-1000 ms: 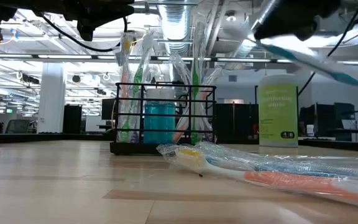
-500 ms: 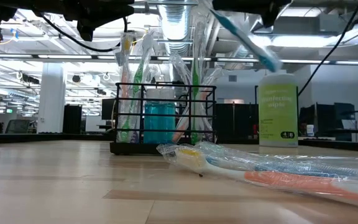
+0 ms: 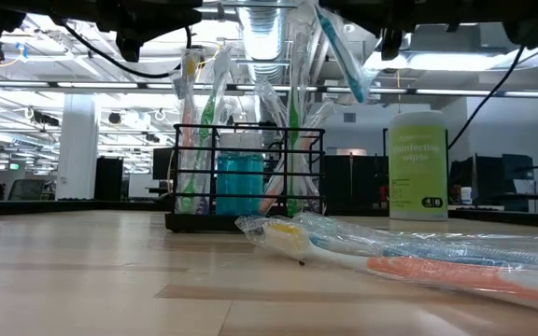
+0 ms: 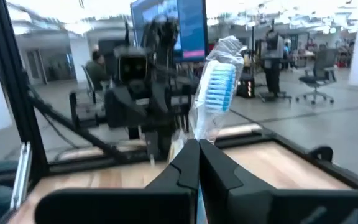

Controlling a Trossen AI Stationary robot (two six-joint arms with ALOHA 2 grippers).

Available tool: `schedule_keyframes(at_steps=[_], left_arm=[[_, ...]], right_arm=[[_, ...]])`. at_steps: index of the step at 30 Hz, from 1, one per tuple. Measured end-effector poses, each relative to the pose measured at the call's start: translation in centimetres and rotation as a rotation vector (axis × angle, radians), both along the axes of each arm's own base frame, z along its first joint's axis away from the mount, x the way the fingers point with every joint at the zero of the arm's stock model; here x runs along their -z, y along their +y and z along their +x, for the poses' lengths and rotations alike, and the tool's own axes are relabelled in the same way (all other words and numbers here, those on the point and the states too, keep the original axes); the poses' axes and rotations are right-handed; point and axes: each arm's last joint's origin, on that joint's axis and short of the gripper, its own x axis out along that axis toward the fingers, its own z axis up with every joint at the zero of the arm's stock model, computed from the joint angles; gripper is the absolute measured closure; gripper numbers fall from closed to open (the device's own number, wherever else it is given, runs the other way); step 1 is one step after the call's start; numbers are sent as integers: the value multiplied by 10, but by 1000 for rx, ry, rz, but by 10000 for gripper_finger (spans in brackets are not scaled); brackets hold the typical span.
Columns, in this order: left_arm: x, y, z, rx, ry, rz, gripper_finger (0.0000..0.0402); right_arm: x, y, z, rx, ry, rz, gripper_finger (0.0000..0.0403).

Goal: Pick & Place toothbrushing station
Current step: Put the blue toothbrush into the mesh

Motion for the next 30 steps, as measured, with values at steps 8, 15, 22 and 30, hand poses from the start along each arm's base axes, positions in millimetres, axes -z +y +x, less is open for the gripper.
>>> schedule_keyframes(at_steps=[8, 15, 22, 30], left_arm=[[0, 0, 0, -2, 0, 0, 293], [0, 0, 0, -2, 0, 0, 293], [0, 0, 0, -1, 0, 0, 293], [0, 0, 0, -1, 0, 0, 293]], right_arm=[[0, -10, 5, -35, -59, -29, 403], [25, -17, 24, -71, -164, -54, 403], [53, -23, 34, -86, -173, -71, 403], [71, -23, 38, -92, -121, -65, 403]])
